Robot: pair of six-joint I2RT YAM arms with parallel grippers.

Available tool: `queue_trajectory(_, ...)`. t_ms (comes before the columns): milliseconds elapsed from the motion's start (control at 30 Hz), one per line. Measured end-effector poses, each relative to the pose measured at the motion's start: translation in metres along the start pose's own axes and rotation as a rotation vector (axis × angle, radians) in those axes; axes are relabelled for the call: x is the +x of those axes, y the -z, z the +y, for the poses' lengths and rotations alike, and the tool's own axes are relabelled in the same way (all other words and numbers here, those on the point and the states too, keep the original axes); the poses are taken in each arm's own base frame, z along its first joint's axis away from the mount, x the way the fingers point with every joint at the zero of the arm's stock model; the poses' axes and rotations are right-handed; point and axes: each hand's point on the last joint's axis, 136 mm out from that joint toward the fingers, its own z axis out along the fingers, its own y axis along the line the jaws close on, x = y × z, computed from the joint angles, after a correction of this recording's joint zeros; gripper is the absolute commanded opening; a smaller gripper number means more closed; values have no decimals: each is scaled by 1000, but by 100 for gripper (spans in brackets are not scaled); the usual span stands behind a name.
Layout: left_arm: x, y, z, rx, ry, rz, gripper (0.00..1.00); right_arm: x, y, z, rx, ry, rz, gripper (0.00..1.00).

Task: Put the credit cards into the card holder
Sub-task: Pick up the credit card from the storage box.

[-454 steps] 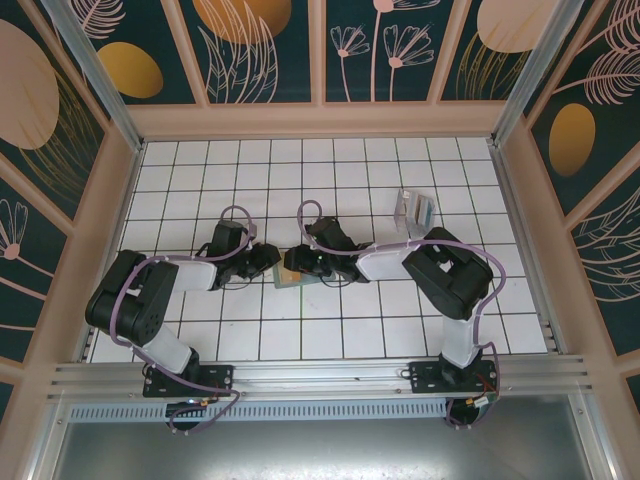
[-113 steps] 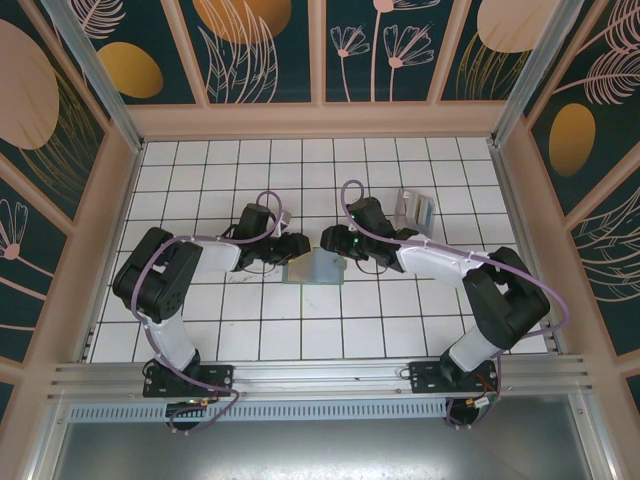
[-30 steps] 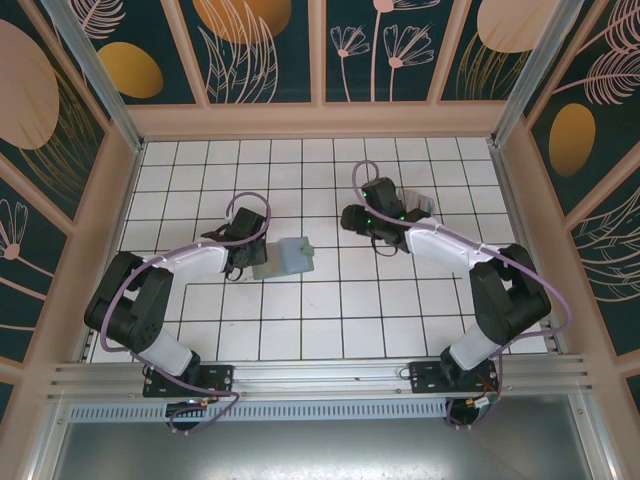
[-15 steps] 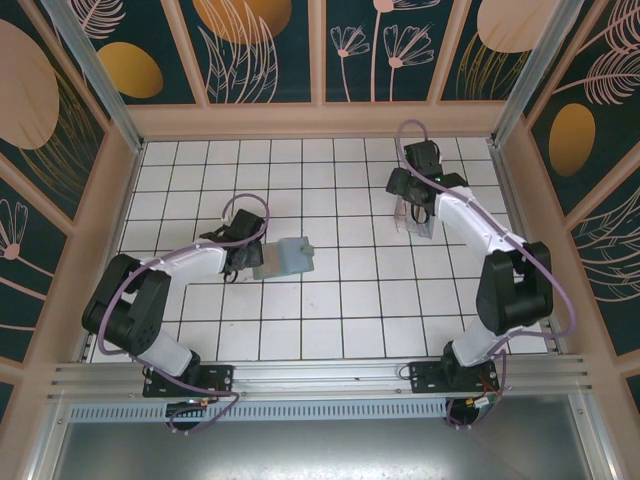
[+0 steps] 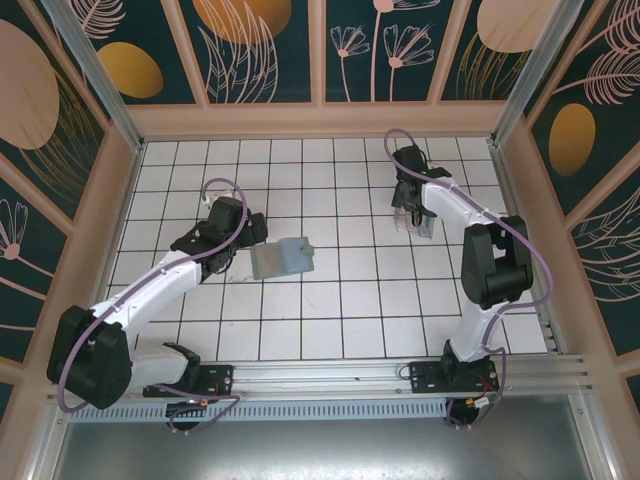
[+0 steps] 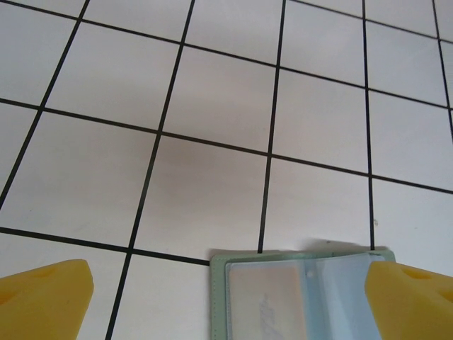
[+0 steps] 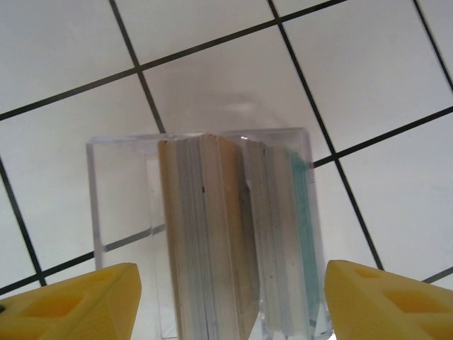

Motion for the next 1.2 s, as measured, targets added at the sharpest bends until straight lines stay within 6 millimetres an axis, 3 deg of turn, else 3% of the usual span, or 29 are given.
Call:
queue_trajectory(233,6,-2,3,-6,8,8,99,-2,-1,-9,51,4,-17,69)
queue_trajectory(700,4,3,-1,42,22,-19,99,-2,-6,2,4,16,-9,72)
queue_trajectory(867,0,5,-3,51,27,-34,99,5,-16,-4,38,23,4,72)
queue_trajectory(1200,-2,7,-4,61,23,-49,99,1,-17,-18,104,12,-24,66)
